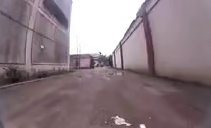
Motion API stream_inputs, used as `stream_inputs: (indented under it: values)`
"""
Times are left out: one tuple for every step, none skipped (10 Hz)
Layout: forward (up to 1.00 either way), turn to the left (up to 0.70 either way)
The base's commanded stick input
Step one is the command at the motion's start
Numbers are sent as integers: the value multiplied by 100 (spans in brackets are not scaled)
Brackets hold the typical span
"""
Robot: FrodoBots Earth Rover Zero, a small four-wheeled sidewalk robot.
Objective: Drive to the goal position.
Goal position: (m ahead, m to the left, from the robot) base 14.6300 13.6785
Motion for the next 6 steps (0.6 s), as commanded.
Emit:
stream_inputs:
  values:
    - [70, 0]
    - [70, 0]
    - [70, 0]
    - [70, 0]
    - [70, 0]
    - [70, 0]
